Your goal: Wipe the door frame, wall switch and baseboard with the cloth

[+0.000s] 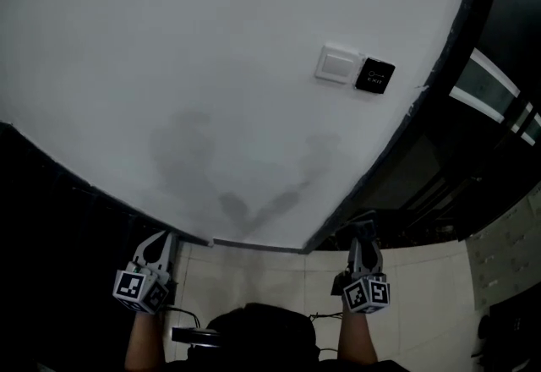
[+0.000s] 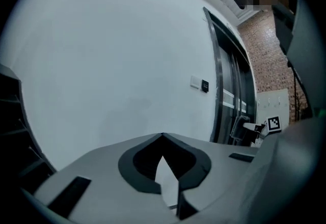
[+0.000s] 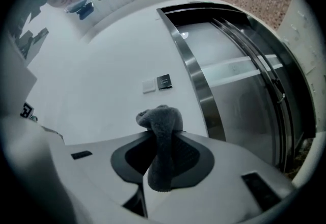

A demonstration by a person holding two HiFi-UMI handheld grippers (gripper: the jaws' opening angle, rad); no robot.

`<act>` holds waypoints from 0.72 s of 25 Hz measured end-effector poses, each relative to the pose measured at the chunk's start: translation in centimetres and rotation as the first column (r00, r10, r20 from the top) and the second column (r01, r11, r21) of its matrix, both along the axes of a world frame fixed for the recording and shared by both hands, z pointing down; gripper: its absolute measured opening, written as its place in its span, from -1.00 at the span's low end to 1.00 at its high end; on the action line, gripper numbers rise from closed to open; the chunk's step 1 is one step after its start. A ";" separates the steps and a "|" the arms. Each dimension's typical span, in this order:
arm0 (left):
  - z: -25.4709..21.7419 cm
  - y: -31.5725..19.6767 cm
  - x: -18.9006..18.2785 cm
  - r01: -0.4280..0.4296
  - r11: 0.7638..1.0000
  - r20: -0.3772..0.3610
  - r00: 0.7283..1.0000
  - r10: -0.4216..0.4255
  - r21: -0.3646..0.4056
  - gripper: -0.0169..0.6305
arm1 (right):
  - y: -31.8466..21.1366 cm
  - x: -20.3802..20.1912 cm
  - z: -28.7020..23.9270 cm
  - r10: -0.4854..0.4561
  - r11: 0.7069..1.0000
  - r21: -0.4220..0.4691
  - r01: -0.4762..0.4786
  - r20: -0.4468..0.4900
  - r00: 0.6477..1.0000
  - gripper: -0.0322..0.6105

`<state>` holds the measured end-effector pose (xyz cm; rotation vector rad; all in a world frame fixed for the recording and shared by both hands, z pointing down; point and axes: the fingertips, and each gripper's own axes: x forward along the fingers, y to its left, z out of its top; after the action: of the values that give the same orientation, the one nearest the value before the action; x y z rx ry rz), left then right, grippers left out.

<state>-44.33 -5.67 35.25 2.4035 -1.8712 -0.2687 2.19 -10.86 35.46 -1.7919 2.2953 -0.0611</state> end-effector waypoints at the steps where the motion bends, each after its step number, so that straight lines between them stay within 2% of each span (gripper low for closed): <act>1: 0.1 0.4 0.0 -0.016 1.000 0.022 1.000 0.016 0.005 -0.94 | 0.5 -0.2 0.2 0.010 1.000 -0.003 -0.010 0.002 1.000 -0.67; 5: 1.0 2.1 -0.5 -0.038 0.999 0.032 0.999 0.038 -0.013 -0.94 | 2.8 -1.1 1.5 0.030 0.999 -0.035 -0.030 0.014 0.999 -0.67; 13: 1.8 4.1 -1.7 -0.053 0.998 -0.008 0.999 0.053 -0.019 -0.94 | 6.1 -2.9 1.4 0.020 1.000 -0.012 -0.020 0.020 1.000 -0.67; 18: 2.3 4.3 -1.7 -0.065 0.998 -0.076 0.995 0.064 -0.019 -0.94 | 7.2 -2.8 0.7 0.038 0.999 0.011 -0.038 0.033 0.999 -0.67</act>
<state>-46.01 -1.41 37.58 2.3991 -1.7525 -0.3284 -0.58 -3.62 36.18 -1.8140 2.2340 -0.0696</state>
